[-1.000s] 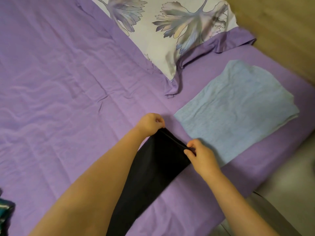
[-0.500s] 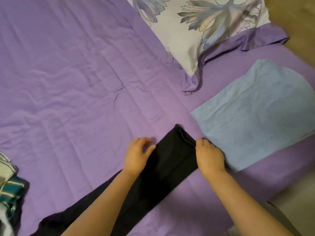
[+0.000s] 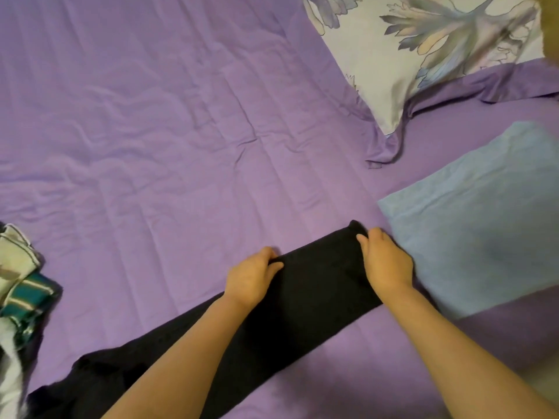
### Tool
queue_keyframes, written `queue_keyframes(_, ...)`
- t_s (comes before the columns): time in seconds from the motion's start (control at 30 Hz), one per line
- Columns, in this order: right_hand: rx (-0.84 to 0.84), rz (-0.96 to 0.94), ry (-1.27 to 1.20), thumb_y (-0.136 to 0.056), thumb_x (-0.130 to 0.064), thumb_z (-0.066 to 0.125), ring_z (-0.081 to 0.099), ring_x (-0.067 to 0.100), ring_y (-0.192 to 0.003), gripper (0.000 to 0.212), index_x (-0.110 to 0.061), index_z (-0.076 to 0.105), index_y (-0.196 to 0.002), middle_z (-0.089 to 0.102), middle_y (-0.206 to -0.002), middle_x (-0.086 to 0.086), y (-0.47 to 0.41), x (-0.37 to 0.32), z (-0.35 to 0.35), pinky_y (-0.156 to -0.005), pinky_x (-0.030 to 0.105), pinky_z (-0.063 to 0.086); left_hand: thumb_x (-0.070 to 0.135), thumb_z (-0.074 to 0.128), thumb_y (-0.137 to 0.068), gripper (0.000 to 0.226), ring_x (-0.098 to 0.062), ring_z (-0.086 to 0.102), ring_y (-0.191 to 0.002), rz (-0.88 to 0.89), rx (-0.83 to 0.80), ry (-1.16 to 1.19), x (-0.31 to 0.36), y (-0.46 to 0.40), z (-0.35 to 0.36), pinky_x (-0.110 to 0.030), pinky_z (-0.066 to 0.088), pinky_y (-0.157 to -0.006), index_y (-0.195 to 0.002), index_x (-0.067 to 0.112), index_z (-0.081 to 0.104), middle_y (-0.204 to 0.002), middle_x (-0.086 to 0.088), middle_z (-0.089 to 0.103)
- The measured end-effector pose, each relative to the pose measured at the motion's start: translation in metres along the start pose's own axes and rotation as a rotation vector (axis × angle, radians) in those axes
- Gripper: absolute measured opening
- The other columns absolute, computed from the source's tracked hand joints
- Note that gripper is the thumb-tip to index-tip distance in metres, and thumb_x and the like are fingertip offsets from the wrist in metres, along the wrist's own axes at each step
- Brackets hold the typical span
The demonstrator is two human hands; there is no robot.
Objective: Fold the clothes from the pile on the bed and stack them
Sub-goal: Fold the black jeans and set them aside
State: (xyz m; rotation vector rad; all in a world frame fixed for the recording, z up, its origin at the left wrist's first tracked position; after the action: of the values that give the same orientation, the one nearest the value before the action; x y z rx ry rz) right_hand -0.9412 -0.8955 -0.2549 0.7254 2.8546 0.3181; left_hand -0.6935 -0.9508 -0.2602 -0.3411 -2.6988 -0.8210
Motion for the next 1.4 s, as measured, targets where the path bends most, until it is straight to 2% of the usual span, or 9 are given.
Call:
queue_keyframes(0.27,0.036,-0.081,0.039,-0.1,-0.028,0.045,0.061,0.035,-0.058,0.03,0.001,0.048,-0.095,0.063,-0.068,0.02,-0.018,0.005,-0.001,-0.048,0.031,0.033,0.06,0.051,-0.087,0.027,-0.014,0.059,-0.079,-0.092,0.058,-0.092,-0.084,0.053,-0.014,-0.027,0.035,-0.06,-0.09,0.034,0.055,-0.088,0.011,0.064)
queue_keyframes(0.47,0.219,-0.263,0.091,-0.081,0.0,0.065,0.054,0.045,-0.11,0.048,0.003,0.051,-0.127,0.055,-0.123,0.028,0.007,-0.028,-0.008,-0.09,0.054,0.044,0.051,0.045,-0.095,0.027,-0.015,0.061,-0.087,-0.08,0.026,-0.076,-0.121,0.073,-0.015,-0.027,0.038,-0.066,-0.104,0.03,0.059,-0.096,0.009,0.066)
queue_keyframes(0.6,0.149,-0.477,0.054,-0.083,-0.023,0.071,0.049,0.038,-0.126,0.048,-0.005,0.058,-0.127,0.054,-0.132,0.022,0.055,-0.087,0.007,-0.104,0.06,0.036,0.046,0.035,-0.1,0.034,-0.021,0.063,-0.097,-0.104,0.016,-0.132,-0.115,0.068,-0.006,-0.032,0.045,-0.073,-0.122,0.026,0.05,-0.121,0.004,0.06)
queue_keyframes(0.7,-0.087,-0.51,0.148,-0.094,-0.051,0.045,0.034,0.038,-0.138,0.057,-0.021,0.044,-0.142,0.04,-0.147,0.019,0.085,-0.116,0.035,-0.107,0.066,0.023,0.047,0.031,-0.101,0.035,-0.02,0.064,-0.095,-0.091,-0.02,-0.163,-0.121,0.067,-0.007,-0.031,0.044,-0.067,-0.124,0.026,0.047,-0.127,0.006,0.056)
queue_keyframes(0.93,-0.229,-0.458,0.333,-0.081,-0.072,-0.01,-0.009,0.03,-0.147,0.073,-0.037,-0.01,-0.146,-0.005,-0.161,0.008,0.07,-0.109,0.052,-0.11,0.066,-0.002,0.076,0.041,-0.079,0.057,-0.022,0.064,-0.088,-0.104,-0.077,-0.146,-0.163,0.076,-0.028,-0.029,0.04,-0.063,-0.104,0.027,0.056,-0.091,0.004,0.067)
queue_keyframes(1.03,-0.209,-0.453,0.295,-0.087,-0.067,0.003,0.007,0.037,-0.146,0.075,-0.028,0.014,-0.15,0.015,-0.158,0.016,0.089,-0.133,0.04,-0.11,0.068,0.007,0.066,0.054,-0.083,0.056,-0.021,0.059,-0.108,-0.109,-0.305,-0.121,-0.196,0.096,-0.043,-0.031,0.045,-0.083,-0.128,0.032,0.052,-0.116,0.003,0.065)
queue_keyframes(1.13,-0.249,-0.677,0.249,-0.09,-0.06,0.022,0.026,0.041,-0.141,0.067,-0.025,0.039,-0.145,0.032,-0.152,0.018,0.129,-0.171,0.046,-0.104,0.072,0.023,0.051,0.05,-0.093,0.041,-0.019,0.056,-0.112,-0.124,-0.298,-0.166,-0.212,0.104,-0.045,-0.029,0.039,-0.08,-0.129,0.032,0.051,-0.123,0.005,0.062)
queue_keyframes(1.3,-0.321,-0.7,0.345,-0.086,-0.069,0.0,-0.004,0.036,-0.146,0.069,-0.039,0.005,-0.148,0.002,-0.16,0.008,0.141,-0.191,0.071,-0.108,0.072,0.006,0.058,0.048,-0.091,0.04,-0.021,0.059,-0.104,-0.155,-0.191,-0.18,-0.214,0.102,-0.042,-0.029,0.04,-0.073,-0.117,0.028,0.056,-0.112,0.003,0.065)
queue_keyframes(1.4,-0.283,-0.614,0.343,-0.087,-0.067,0.007,0.001,0.038,-0.146,0.07,-0.036,0.013,-0.149,0.007,-0.159,0.013,0.151,-0.193,0.067,-0.108,0.07,0.005,0.068,0.051,-0.084,0.053,-0.02,0.056,-0.111,-0.259,-0.267,-0.16,-0.232,0.107,-0.053,-0.031,0.041,-0.08,-0.121,0.03,0.057,-0.12,0.004,0.062)
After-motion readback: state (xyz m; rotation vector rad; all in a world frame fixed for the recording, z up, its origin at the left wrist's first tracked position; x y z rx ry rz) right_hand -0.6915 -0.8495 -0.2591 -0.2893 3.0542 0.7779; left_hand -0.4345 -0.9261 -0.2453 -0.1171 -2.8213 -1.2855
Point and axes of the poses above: each hand's wrist, its own y-axis away from the middle knuckle, its own z-axis out of the palm, x = y × z, the point moved 2 cm from there along -y, towards the middle knuckle
